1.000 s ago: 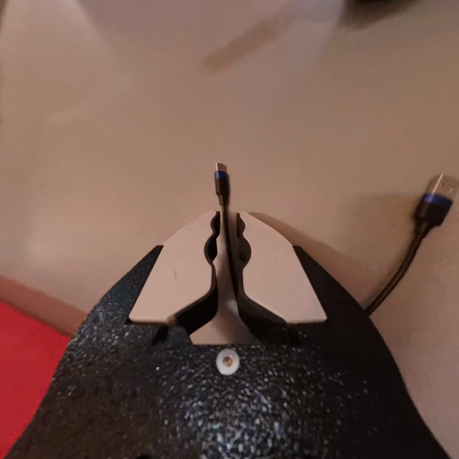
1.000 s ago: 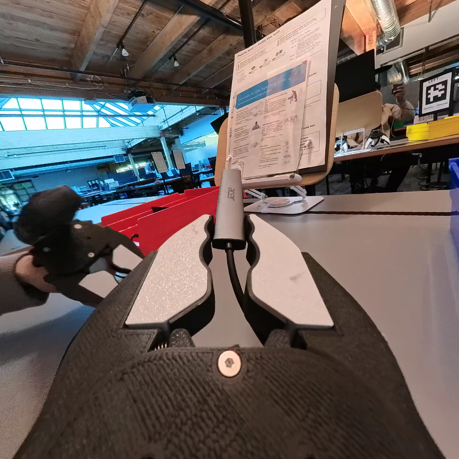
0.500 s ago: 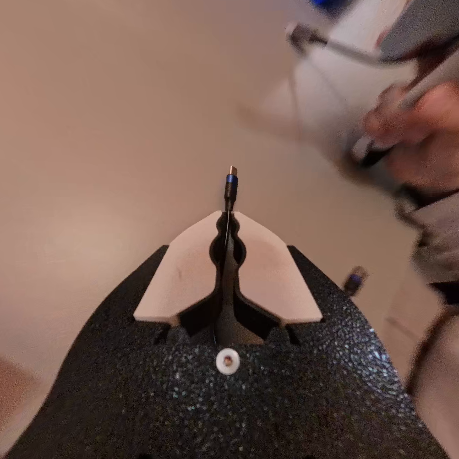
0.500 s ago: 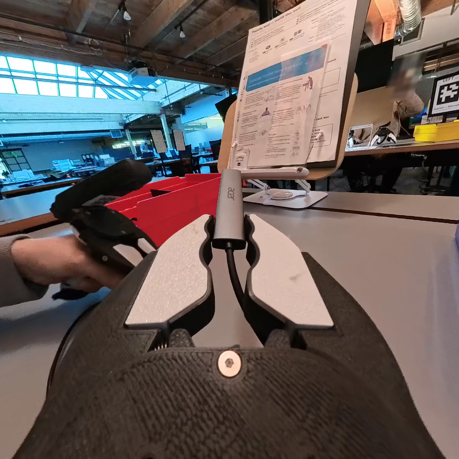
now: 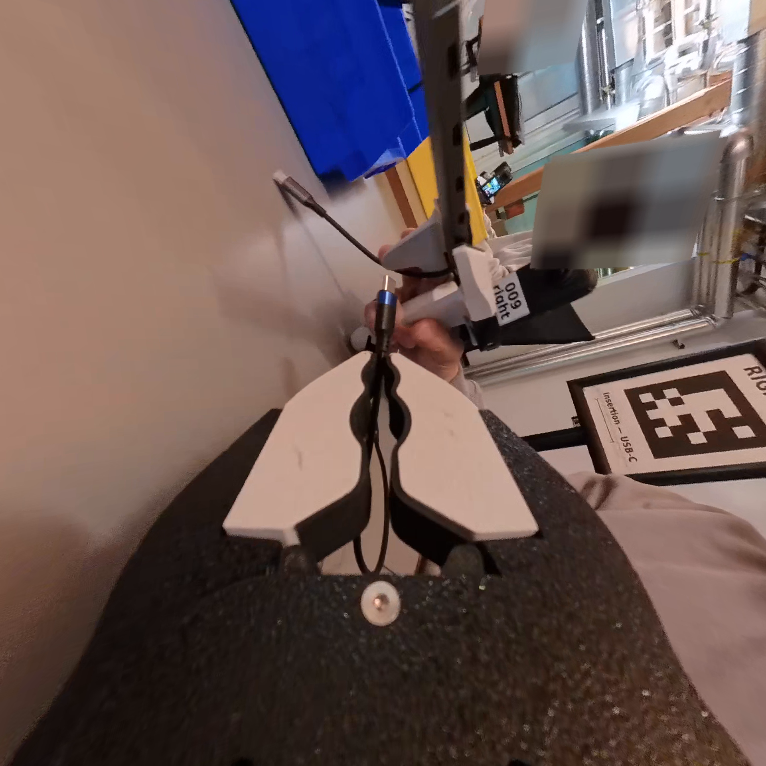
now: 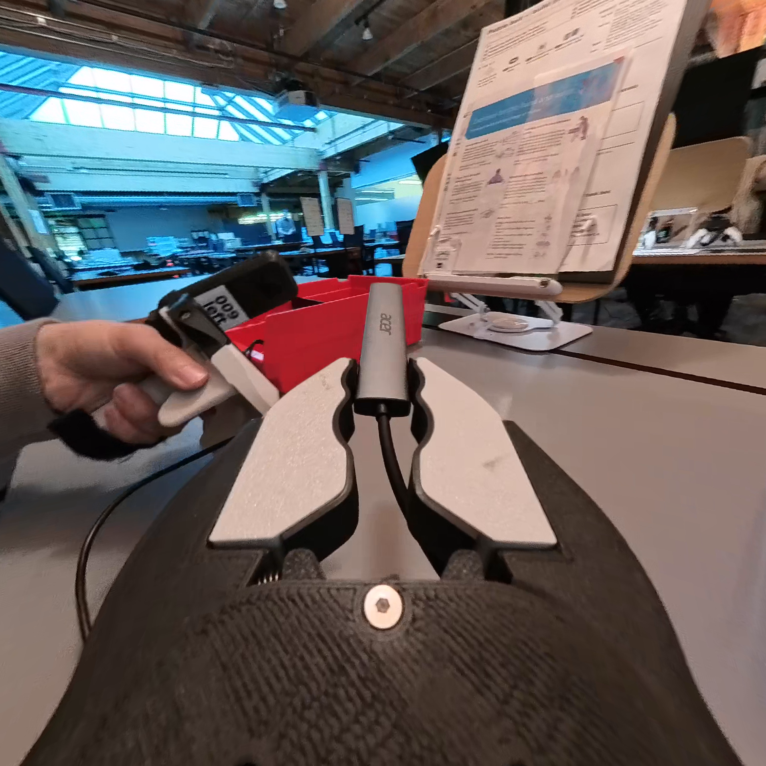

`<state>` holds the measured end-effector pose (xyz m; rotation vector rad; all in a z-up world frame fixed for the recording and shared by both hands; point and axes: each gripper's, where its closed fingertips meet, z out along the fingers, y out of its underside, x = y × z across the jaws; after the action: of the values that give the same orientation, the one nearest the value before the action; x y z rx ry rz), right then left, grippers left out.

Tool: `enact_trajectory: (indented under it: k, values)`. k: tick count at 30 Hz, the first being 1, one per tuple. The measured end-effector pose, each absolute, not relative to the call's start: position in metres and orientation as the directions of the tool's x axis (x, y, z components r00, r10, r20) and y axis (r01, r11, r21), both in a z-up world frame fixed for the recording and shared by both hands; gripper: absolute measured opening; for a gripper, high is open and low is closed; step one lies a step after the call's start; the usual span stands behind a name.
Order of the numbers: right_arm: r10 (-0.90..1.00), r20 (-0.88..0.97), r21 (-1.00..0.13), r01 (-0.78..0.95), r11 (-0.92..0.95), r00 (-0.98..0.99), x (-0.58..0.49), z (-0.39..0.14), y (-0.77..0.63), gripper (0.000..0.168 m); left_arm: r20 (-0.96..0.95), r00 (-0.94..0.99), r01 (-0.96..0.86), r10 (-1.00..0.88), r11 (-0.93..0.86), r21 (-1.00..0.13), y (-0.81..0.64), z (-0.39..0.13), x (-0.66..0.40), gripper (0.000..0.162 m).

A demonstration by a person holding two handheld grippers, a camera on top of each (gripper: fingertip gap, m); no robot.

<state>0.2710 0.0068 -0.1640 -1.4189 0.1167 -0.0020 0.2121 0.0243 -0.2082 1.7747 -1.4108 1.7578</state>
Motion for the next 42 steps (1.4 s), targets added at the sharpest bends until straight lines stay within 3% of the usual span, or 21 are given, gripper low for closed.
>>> enact_trajectory:
  k: [9,28,36,39,42]
  values:
    - [-0.029,-0.037,-0.994,-0.034,0.102,0.999,0.261,-0.169,0.012,0.024,0.796,-0.266,-0.758,-0.543,-0.393,-0.521,0.027,-0.176,0.212,0.002]
    - [-0.078,0.117,-0.993,0.119,0.025,0.99,0.25,-0.177,0.021,0.024,0.793,-0.228,-0.794,-0.565,-0.364,-0.488,0.031,-0.189,0.209,0.002]
    - [-0.089,0.284,-0.959,0.282,-0.038,0.955,0.245,-0.185,0.024,0.024,0.774,-0.218,-0.808,-0.595,-0.334,-0.484,0.035,-0.193,0.205,0.002]
    - [-0.078,0.251,-0.968,0.25,-0.027,0.965,0.246,-0.183,0.023,0.024,0.722,-0.244,-0.785,-0.648,-0.304,-0.539,0.034,-0.196,0.208,0.002]
    - [-0.13,0.198,-0.98,0.198,-0.014,0.972,0.256,-0.18,0.021,0.024,0.612,-0.325,-0.686,-0.721,-0.266,-0.677,0.033,-0.192,0.219,0.002]
